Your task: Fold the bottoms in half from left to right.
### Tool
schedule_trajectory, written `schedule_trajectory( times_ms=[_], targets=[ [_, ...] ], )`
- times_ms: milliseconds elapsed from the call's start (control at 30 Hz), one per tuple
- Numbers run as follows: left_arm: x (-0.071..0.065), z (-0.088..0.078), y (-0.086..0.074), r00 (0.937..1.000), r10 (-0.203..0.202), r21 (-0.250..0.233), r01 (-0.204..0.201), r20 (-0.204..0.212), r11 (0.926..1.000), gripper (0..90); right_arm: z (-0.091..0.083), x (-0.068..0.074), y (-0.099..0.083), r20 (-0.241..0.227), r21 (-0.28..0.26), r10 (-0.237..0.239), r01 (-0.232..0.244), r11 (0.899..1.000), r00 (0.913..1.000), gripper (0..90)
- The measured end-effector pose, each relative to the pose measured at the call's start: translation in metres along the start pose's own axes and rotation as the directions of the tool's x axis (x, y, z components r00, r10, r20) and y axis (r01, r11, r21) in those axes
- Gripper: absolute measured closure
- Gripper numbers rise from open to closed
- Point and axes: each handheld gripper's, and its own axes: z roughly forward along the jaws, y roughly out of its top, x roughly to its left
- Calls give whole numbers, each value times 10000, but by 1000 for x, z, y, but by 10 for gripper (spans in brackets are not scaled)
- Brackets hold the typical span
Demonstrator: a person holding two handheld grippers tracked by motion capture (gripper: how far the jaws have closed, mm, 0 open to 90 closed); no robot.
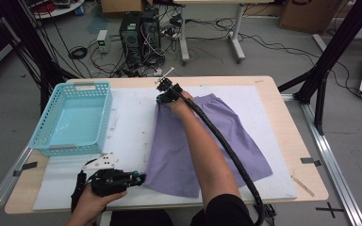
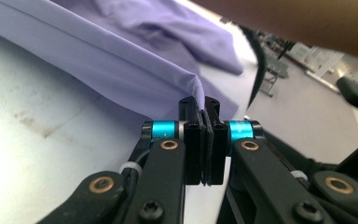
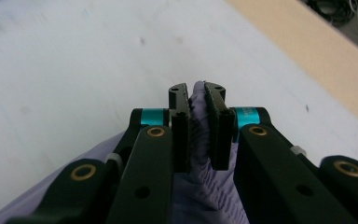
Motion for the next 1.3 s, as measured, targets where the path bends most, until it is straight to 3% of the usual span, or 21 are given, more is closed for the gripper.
schedule_trajectory(
  times_ms=[133,267,400,600,833,1133,1200,1267,1300],
  targets=[
    [-6,-4,14,9995,119,-516,-104,296,9986,884,-15,3,11,-504,-731,197,-234,9971,9985,829],
    [-18,9,34,9951,638,-648,-589,761,9962,884,-38,1,19,-445,-1098,-97,47,9939,9990,829],
    [-31,37,56,9851,1113,-606,-1041,1310,9927,884,-67,-16,16,-283,-1070,-74,43,9943,9996,828],
    [-47,87,88,9619,1652,-571,-1564,2178,9860,884,-110,-43,1,142,-1145,-149,164,9933,9998,827],
    [-51,139,108,9452,1620,-592,-1514,2834,9867,884,-142,-74,-20,651,-1212,124,-45,9926,9978,825],
    [-56,203,121,9275,1406,-476,-1323,3463,9901,884,-162,-101,-45,1017,-1194,482,-359,9922,9936,823],
    [-55,215,120,9306,1370,-312,-1345,3395,9904,883,-166,-106,-50,1125,-1168,600,-467,9921,9918,811],
    [-52,229,119,9393,1288,-316,-1253,3181,9916,879,-171,-110,-55,1242,-1262,836,-678,9897,9887,682],
    [-51,233,119,9421,1254,-254,-1237,3110,9920,875,-175,-113,-58,1318,-1281,1069,-900,9877,9855,683]
  ],
)
